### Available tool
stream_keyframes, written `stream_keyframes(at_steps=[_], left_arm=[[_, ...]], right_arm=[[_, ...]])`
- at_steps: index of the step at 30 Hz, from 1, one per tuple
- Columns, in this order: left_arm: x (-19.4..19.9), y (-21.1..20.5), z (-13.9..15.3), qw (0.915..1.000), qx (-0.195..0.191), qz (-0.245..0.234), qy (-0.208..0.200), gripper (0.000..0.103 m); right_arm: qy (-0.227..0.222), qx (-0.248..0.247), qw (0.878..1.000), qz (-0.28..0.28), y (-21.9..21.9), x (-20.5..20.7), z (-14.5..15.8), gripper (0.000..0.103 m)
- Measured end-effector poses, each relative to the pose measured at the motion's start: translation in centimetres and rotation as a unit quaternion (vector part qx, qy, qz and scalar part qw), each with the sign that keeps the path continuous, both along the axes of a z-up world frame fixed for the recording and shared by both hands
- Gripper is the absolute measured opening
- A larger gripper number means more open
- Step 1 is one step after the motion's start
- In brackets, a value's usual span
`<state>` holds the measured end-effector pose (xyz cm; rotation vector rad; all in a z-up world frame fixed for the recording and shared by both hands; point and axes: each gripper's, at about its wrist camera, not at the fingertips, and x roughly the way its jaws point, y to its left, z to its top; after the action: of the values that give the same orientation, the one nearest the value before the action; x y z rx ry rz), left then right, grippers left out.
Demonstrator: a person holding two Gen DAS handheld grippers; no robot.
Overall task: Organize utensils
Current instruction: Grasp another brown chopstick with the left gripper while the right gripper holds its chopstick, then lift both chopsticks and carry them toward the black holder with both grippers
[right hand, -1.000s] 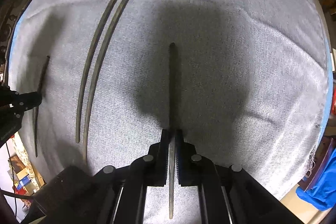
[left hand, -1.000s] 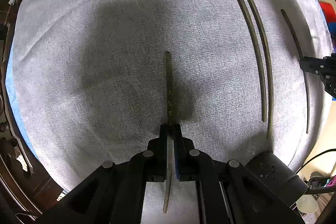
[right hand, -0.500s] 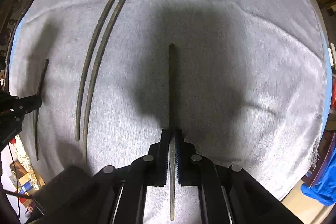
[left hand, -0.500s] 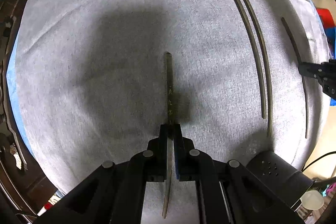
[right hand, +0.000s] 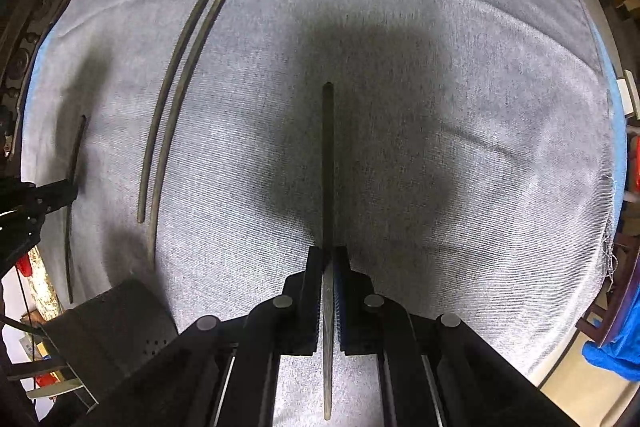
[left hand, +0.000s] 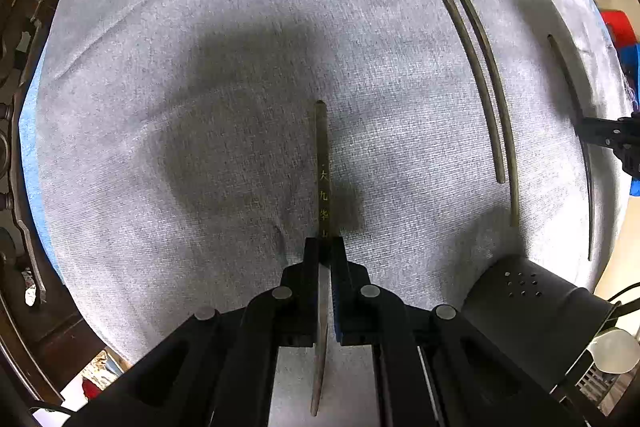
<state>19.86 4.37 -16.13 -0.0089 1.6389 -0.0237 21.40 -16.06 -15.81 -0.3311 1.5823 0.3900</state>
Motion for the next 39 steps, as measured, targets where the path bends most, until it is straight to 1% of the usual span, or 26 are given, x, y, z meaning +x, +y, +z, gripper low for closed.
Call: stream_keyframes(at_steps=[4, 8, 10, 14, 17, 19, 21, 22, 23, 24, 25, 27, 29, 31, 37, 39], left_arm=[[-0.3, -0.1, 0.1, 1.0, -0.002, 0.003, 0.0, 0.006], [-0.5, -0.3, 0.3, 0.9999, -0.001, 0.01, -0.004, 0.006], [-1.1, -0.3, 0.8, 0.9998, -0.004, 0.016, -0.014, 0.006], [-2.5, 0.3, 3.3, 0.998, -0.012, 0.034, -0.052, 0.006], [-4.0, 1.0, 6.1, 0.9918, -0.023, 0.064, -0.108, 0.006], [-4.9, 1.4, 7.6, 0.9861, -0.035, 0.083, -0.139, 0.006], [-6.3, 1.9, 9.7, 0.9759, -0.046, 0.111, -0.182, 0.006], [-6.3, 2.0, 10.4, 0.9723, -0.047, 0.119, -0.195, 0.006], [-7.0, 2.3, 11.4, 0.9655, -0.053, 0.133, -0.218, 0.006], [-7.5, 2.6, 12.1, 0.96, -0.061, 0.143, -0.233, 0.006], [-8.2, 3.0, 12.9, 0.9526, -0.068, 0.159, -0.25, 0.006], [-9.0, 3.5, 14.0, 0.9428, -0.069, 0.178, -0.273, 0.006], [-10.0, 3.8, 15.0, 0.9331, -0.074, 0.193, -0.294, 0.006], [-10.9, 4.1, 15.8, 0.9263, -0.075, 0.202, -0.309, 0.006], [-11.6, 4.6, 17.6, 0.9078, -0.078, 0.217, -0.35, 0.006], [-11.6, 4.3, 18.3, 0.9028, -0.083, 0.223, -0.358, 0.006]], right_arm=[[-0.002, 0.002, 1.0, 0.0, -0.2, -0.4, 0.0, 0.007], [-0.008, 0.015, 1.0, -0.009, -0.8, -1.1, 0.4, 0.007], [-0.017, 0.026, 0.999, -0.015, -1.1, -2.4, 1.0, 0.007], [-0.051, 0.062, 0.996, -0.029, -2.8, -4.2, 4.0, 0.007], [-0.086, 0.088, 0.992, -0.04, -4.2, -5.8, 6.6, 0.007], [-0.108, 0.105, 0.987, -0.049, -5.2, -6.5, 8.3, 0.007], [-0.132, 0.122, 0.982, -0.061, -5.9, -7.4, 10.1, 0.007], [-0.141, 0.131, 0.979, -0.065, -5.8, -7.9, 10.6, 0.007], [-0.149, 0.139, 0.977, -0.07, -6.0, -7.7, 11.2, 0.007], [-0.158, 0.145, 0.974, -0.074, -6.1, -7.3, 11.8, 0.007], [-0.168, 0.151, 0.971, -0.078, -5.9, -7.6, 12.1, 0.007], [-0.182, 0.162, 0.966, -0.087, -6.0, -8.0, 12.8, 0.007], [-0.194, 0.169, 0.962, -0.092, -6.1, -7.8, 14.1, 0.007], [-0.204, 0.174, 0.959, -0.095, -6.0, -7.9, 14.5, 0.007], [-0.228, 0.188, 0.951, -0.095, -5.9, -8.8, 15.8, 0.007], [-0.235, 0.192, 0.948, -0.095, -5.9, -9.2, 16.4, 0.007]])
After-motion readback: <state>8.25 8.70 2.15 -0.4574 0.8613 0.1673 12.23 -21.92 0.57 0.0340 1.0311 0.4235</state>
